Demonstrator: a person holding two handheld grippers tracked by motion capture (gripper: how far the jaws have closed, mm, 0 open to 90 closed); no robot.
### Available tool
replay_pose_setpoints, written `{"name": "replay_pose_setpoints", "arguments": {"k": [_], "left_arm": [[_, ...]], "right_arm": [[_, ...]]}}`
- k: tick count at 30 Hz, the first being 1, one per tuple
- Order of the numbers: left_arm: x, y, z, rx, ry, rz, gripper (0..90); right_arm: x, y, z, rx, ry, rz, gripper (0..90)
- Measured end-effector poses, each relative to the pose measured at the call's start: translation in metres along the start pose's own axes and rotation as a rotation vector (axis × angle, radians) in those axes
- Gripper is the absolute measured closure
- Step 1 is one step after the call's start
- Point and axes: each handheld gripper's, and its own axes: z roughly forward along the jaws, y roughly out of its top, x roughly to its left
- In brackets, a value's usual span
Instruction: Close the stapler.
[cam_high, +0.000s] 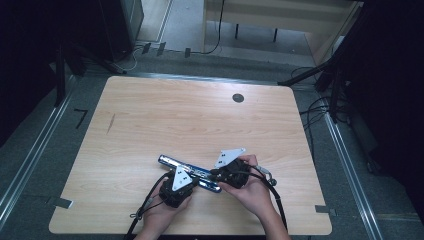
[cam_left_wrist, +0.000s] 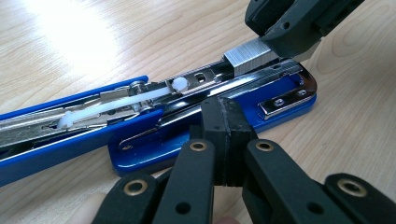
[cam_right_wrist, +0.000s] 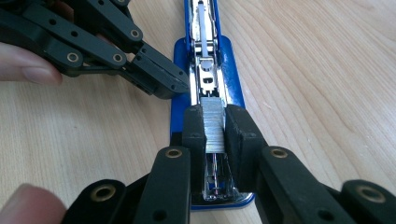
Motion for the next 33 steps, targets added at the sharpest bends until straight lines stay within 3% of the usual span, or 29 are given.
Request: {"name": "replay_pose_setpoints", "arguments": {"k": [10, 33], "left_arm": [[0.0, 0.0, 0.0, 0.0, 0.0, 0.0, 90.0], [0.0001, 0.0, 0.0, -0.001, 0.001, 0.002, 90.0]], "right_arm": [[0.0004, -0.0009, 0.0011, 0.001, -0.004, 0.006, 79.8], [0.0016, 0.0005, 0.006, 0.011, -0.019, -0.032, 79.4]]}}
